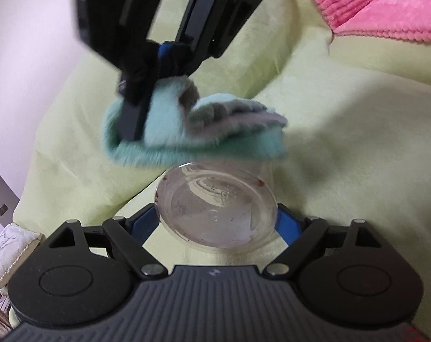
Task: Clean container
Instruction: 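Hold the jar with the left gripper while the right gripper scrubs its base with the cloth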
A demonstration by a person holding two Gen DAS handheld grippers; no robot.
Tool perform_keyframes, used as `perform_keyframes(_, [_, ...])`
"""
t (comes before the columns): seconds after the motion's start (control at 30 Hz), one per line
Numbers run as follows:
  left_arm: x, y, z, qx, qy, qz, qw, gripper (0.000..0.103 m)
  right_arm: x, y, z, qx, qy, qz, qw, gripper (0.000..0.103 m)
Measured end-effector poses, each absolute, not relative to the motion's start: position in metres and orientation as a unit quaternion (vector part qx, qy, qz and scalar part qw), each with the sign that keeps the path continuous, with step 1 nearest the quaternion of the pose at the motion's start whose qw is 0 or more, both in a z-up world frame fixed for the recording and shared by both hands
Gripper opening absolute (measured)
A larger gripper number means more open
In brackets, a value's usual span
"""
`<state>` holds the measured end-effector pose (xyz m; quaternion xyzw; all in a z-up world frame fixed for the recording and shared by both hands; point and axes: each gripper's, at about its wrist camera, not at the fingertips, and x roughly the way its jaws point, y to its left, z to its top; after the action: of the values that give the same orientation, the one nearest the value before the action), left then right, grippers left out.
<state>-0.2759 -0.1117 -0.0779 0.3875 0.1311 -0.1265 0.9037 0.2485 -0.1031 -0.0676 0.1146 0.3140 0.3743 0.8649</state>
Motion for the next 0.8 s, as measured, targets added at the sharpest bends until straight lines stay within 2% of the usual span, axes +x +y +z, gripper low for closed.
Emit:
perform_keyframes(0.3, [-0.274,-0.113,-0.079,0.383,0.137,-0.129,0.904,0.088,0.270,-0.097,-0.083,0.112,0.323,0.348,0.873,0.002])
perform_keyframes(0.37, [-0.246,-0.123,-0.035,0.371,0.142,-0.128,0.909,0.088,0.283,-0.107,-0.086,0.126,0.318,0.326,0.881,0.002])
perform_keyframes(0.47, [-0.245,-0.124,-0.038,0.361,0.138,-0.127,0.914,0.087,0.300,-0.122,-0.091,0.160,0.316,0.301,0.885,0.002])
perform_keyframes(0.6, [-0.239,-0.115,-0.035,0.296,0.163,-0.155,0.928,0.088,0.301,-0.132,-0.097,0.183,0.310,0.291,0.887,0.002])
perform_keyframes(0.8, [-0.219,-0.085,-0.026,0.112,0.221,-0.220,0.944,0.090,0.296,-0.135,-0.101,0.196,0.306,0.289,0.886,0.002])
